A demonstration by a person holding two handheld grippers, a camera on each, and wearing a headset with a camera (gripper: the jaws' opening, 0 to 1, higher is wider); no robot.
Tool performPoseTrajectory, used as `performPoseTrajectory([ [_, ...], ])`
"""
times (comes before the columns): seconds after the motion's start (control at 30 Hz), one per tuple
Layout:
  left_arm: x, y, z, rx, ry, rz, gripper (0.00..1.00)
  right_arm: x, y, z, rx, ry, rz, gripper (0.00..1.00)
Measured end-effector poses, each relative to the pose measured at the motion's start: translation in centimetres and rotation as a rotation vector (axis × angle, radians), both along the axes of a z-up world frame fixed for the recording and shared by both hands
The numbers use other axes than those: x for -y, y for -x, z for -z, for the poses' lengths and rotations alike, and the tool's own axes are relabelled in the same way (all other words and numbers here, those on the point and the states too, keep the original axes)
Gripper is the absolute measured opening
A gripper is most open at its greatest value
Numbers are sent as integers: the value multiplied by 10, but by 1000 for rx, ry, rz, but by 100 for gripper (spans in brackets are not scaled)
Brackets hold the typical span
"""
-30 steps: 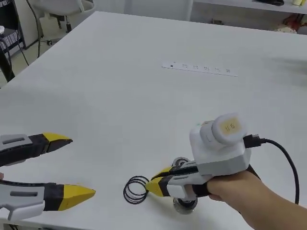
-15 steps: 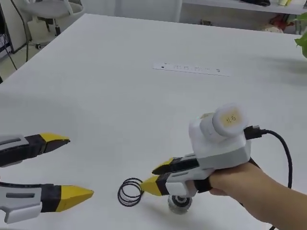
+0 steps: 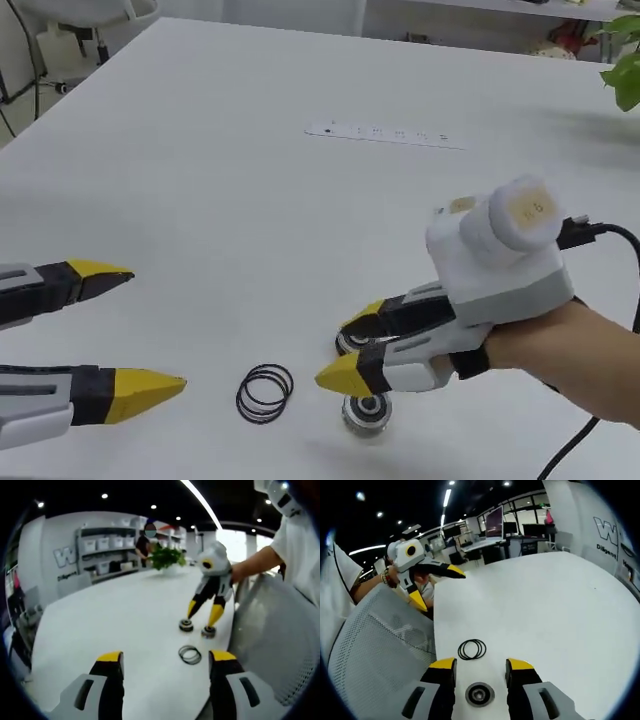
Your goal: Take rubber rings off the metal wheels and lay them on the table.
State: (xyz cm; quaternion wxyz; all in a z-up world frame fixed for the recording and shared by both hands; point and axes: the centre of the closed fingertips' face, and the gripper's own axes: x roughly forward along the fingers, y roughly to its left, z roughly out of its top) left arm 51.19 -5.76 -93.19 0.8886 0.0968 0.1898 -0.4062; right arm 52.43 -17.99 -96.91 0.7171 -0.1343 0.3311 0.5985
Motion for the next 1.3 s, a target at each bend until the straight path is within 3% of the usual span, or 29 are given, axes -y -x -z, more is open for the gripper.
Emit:
performPoseTrajectory([
  [0.47,-2,0,-2,0,-9,20,72,22,-8,-49,103,-75,3,42],
  [0.77,-12,-5,-7,10,-51,36,74,42,-17,-67,140,-127,52,45],
  [0.93,-14,-9,-14,23,-60,51,74,51,-17,-70,143,-158,72,45],
  [1.1,-12,-13,-20,35,-84,73,75,63,-20,-67,145,-155,107,46],
  [1.3,-1,-19,-32,60,-96,122,75,76,-22,-57,132,-147,150,46],
])
